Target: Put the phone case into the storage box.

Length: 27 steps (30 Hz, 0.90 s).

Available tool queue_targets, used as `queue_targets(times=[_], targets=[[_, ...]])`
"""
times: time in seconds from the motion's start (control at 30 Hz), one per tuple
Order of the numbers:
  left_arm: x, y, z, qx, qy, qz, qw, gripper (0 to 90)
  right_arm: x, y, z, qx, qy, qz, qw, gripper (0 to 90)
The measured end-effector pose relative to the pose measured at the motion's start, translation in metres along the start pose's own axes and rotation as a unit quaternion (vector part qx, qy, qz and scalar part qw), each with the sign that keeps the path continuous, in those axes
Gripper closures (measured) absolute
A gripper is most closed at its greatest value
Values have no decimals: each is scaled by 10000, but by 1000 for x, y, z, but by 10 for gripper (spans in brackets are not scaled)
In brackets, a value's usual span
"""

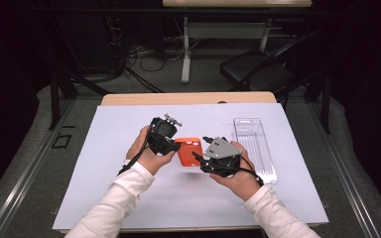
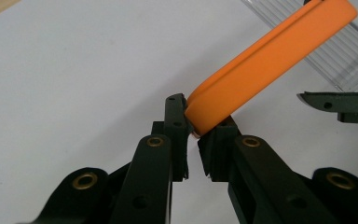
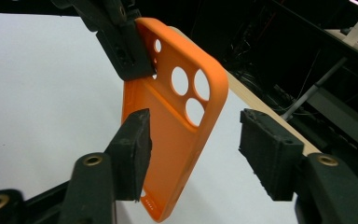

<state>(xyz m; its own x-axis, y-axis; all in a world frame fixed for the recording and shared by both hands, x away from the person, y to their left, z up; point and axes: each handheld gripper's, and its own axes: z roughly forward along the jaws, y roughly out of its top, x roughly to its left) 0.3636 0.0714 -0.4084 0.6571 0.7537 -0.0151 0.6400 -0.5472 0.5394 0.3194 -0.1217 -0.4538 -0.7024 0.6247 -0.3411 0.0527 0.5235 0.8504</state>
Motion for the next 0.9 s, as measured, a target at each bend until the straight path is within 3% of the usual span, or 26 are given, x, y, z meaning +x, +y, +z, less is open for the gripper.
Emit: queue_targets(times=[0.17, 0.27, 0.67, 0.9], targets=[[-2, 1, 4, 68, 5, 45, 10000, 822, 2, 1, 2, 74, -141, -144, 9998, 506], [-4, 2, 7, 133, -1, 59, 9999, 823, 6, 0, 4, 153, -342, -354, 9987, 531], [-6, 4, 12, 204, 43, 47, 9998, 823, 3, -2, 5, 98, -399, -256, 9988, 531], [-9, 5, 15, 225, 44, 71, 9997, 823, 3, -3, 6, 191, -419, -254, 9986, 621]])
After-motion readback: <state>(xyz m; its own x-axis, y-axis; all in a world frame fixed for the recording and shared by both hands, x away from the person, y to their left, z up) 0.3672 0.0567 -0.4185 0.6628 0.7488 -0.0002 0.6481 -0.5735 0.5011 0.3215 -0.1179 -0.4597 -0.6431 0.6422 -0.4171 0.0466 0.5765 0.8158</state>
